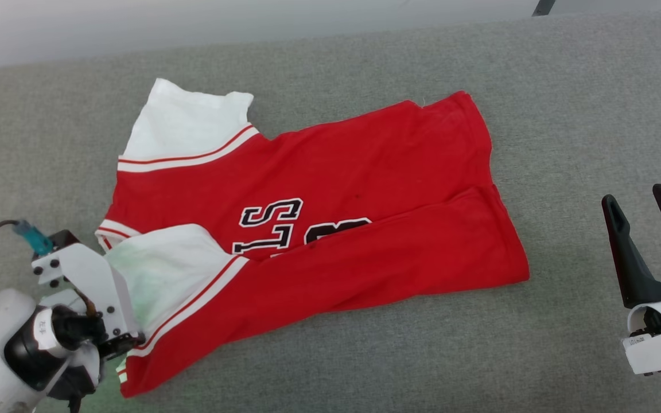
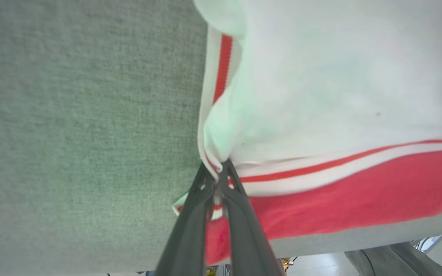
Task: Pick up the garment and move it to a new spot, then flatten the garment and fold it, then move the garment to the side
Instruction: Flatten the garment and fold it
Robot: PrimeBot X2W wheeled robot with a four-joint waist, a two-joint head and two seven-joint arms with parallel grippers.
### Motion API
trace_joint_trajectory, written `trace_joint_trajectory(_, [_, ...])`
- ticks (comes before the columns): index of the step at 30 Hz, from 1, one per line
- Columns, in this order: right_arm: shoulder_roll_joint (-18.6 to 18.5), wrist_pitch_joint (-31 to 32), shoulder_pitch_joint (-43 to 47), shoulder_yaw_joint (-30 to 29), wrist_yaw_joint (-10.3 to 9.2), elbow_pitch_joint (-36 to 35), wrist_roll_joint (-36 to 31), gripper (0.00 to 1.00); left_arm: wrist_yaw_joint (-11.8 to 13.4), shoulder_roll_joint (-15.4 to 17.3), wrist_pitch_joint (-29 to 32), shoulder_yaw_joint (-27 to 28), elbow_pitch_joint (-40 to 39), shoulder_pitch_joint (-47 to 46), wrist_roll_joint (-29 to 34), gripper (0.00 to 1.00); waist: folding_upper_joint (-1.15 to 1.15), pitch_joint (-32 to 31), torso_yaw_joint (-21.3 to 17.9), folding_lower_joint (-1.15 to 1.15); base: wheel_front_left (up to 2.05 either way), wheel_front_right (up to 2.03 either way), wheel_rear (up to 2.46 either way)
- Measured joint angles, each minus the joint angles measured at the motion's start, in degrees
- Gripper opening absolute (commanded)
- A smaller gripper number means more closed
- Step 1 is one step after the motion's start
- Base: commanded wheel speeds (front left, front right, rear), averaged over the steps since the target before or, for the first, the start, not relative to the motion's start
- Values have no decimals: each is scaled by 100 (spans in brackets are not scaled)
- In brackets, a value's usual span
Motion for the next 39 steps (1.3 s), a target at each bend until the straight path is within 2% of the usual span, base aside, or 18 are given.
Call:
trace_joint_trajectory(7, [73,424,-3,-23,0,91,127,100,-261,-151,-254,33,64,-21,122,0,0,-4,99,0,0,0,0])
trace_joint_trajectory(20, [365,2630,-73,-73,-2,869,91,100,-532,-605,-419,-107,246,-327,386,0,0,51,450,0,0,0,0])
trace_joint_trajectory(33, [433,3488,-641,-134,-3,1847,-87,100,-877,-1066,-444,-243,543,-740,580,0,0,323,920,0,0,0,0])
trace_joint_trajectory(34, [412,3557,-678,-109,-3,1873,-87,45,-909,-1081,-445,-244,572,-756,580,0,0,340,943,0,0,0,0])
trace_joint_trajectory(35, [385,3618,-712,-90,-3,1895,-79,0,-934,-1104,-448,-247,605,-775,581,0,0,354,964,0,0,0,0])
trace_joint_trajectory(39, [266,3844,-823,-26,-5,1925,55,0,-1024,-1167,-469,-225,723,-791,577,0,0,370,1021,0,0,0,0])
